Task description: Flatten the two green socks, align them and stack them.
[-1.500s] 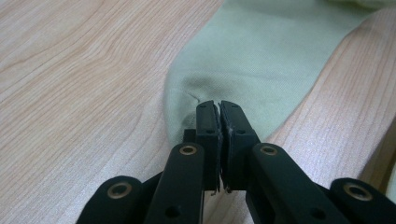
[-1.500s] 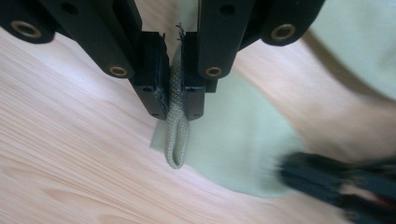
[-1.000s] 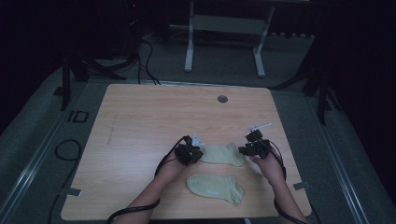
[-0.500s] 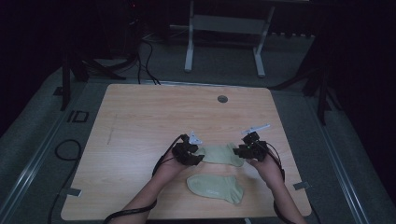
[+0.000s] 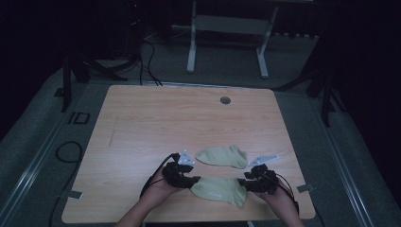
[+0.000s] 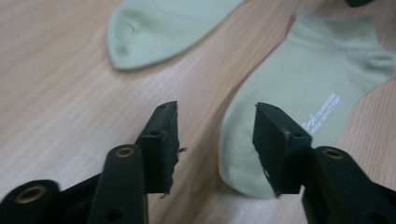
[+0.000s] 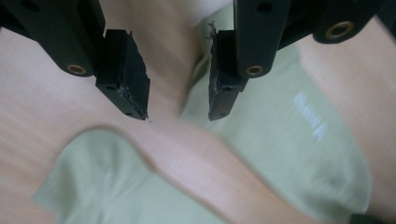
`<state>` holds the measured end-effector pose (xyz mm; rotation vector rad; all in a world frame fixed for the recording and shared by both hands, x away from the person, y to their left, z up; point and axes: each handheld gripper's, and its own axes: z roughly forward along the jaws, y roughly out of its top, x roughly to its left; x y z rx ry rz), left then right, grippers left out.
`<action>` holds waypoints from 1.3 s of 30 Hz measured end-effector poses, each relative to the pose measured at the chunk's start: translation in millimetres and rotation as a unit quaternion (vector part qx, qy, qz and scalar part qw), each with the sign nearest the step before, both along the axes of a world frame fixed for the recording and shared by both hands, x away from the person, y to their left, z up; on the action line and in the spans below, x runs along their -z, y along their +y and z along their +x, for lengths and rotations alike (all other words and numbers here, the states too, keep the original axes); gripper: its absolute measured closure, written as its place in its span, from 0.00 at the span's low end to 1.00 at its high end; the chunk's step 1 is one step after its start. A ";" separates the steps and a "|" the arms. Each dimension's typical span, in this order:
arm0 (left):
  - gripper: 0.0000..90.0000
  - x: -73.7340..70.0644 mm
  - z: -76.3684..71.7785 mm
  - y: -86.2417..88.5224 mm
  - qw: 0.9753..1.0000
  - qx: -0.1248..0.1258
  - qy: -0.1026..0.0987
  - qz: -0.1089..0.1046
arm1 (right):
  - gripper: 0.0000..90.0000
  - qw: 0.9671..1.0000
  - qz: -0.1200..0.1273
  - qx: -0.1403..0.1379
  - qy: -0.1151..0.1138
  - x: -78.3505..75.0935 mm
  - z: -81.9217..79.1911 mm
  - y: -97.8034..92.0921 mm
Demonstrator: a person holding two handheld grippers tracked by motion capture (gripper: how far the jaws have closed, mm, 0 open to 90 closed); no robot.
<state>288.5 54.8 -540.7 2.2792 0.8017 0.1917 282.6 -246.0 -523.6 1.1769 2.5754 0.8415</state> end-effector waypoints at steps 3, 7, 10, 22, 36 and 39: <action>0.66 5.2 -4.2 -2.7 1.000 0.005 0.010 0.011 | 0.66 1.000 -0.013 -0.015 0.005 7.9 -16.9 3.5; 0.77 10.5 -6.6 -5.2 0.999 0.014 0.017 0.028 | 0.70 0.999 -0.028 -0.020 0.008 13.9 -22.2 4.6; 0.82 14.0 -6.9 -5.0 0.999 0.019 0.026 0.036 | 0.78 0.999 -0.033 -0.026 0.012 18.4 -23.6 5.5; 0.98 -4.9 -0.2 2.3 1.000 -0.005 0.018 0.001 | 0.96 0.999 -0.023 -0.020 -0.024 -8.1 -16.3 2.7; 0.98 -25.3 57.6 -12.4 0.999 -0.038 0.005 0.001 | 0.96 0.999 -0.030 0.032 -0.024 -31.6 64.2 -8.2; 0.98 -16.0 71.0 -15.1 0.999 -0.042 0.016 0.004 | 0.96 0.999 -0.032 0.042 -0.006 -22.7 83.0 -8.9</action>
